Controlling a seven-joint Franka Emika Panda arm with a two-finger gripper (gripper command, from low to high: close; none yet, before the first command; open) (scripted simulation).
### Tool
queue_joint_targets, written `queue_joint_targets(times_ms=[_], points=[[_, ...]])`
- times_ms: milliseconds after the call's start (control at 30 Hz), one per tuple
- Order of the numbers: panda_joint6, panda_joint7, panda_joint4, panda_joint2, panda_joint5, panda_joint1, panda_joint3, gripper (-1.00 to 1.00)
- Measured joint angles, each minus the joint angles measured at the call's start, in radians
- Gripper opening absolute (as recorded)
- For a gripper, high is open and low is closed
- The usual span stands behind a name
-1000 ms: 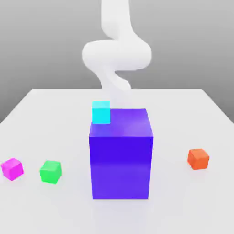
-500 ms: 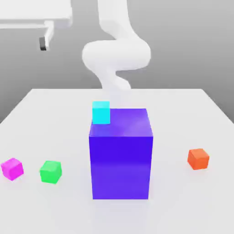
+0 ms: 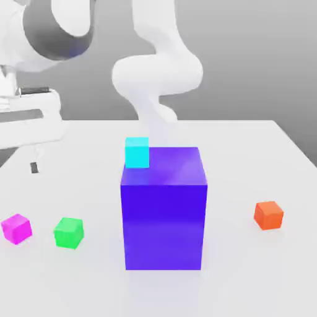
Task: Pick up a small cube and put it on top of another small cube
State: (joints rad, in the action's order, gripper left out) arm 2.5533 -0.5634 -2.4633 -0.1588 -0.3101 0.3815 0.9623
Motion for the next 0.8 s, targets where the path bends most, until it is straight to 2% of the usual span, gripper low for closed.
queue_joint_targets(times_ms=[167,400,600,800], points=[[0.01,-0.248,-0.014,0.146,-0.143,0.001,0.047,0.0],[0.027,-0.555,-0.034,0.32,-0.287,-0.096,0.003,0.0],[0.068,-0.76,-0.06,0.415,-0.324,-0.192,-0.041,0.0],[0.125,-0.932,-0.09,0.474,-0.314,-0.273,-0.058,0.0]])
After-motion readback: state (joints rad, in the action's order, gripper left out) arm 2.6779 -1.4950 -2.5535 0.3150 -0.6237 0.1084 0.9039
